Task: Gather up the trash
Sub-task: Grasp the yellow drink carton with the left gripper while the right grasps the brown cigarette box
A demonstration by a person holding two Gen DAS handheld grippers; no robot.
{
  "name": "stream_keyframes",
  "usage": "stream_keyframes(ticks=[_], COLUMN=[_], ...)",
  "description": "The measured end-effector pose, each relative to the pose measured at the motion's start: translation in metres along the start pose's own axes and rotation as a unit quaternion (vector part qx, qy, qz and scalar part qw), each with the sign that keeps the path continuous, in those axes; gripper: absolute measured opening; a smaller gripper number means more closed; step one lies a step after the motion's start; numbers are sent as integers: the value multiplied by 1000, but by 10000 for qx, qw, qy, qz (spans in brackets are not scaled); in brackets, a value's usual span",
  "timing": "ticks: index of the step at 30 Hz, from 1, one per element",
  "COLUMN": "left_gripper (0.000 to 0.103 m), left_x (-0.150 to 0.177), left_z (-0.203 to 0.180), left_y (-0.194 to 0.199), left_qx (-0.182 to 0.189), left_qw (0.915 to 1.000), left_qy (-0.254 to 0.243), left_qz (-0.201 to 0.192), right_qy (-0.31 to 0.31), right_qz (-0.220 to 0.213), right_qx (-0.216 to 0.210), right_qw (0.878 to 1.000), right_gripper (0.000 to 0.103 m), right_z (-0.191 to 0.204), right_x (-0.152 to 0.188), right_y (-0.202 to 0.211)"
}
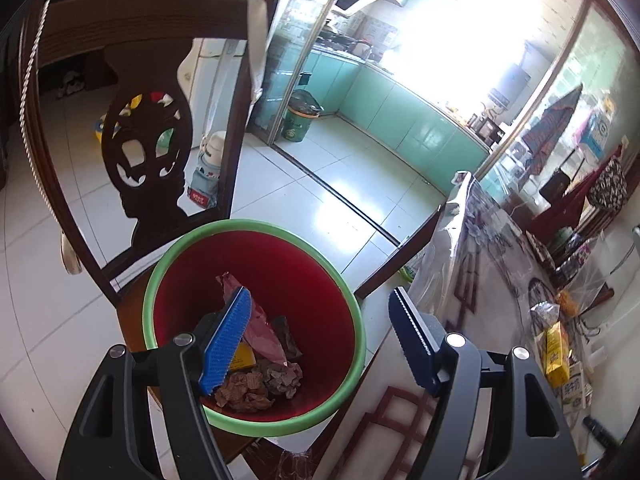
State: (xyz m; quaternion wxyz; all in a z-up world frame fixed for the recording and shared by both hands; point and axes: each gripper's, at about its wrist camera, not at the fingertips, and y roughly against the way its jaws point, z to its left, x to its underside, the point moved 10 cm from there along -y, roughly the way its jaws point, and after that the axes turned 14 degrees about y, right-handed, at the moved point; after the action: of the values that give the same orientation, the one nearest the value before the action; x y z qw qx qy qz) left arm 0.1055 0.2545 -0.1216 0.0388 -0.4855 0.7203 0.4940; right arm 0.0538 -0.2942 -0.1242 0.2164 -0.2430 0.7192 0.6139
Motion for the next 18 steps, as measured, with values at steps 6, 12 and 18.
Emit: stream_keyframes(ticks=[6,12,18], left_gripper=[69,69,69], left_x=[13,24,32], left_z=[-17,-28,-37], left_y=[0,-5,-13], left_qx=[-102,-273,-302], left_qw=[9991,9956,9942], left_qy=[-417,-887,-1021], left_qz=[58,85,170], right_qy=[-895,-1853,-2202], right_qz=[41,-262,71], right_qx=[-65,268,197], right_qw=[9960,9820,9752], right_gripper=[64,68,68], right_z=[-68,-136,-164], right_x=[-9,-19,-12], right_y=[-34,-35,-73])
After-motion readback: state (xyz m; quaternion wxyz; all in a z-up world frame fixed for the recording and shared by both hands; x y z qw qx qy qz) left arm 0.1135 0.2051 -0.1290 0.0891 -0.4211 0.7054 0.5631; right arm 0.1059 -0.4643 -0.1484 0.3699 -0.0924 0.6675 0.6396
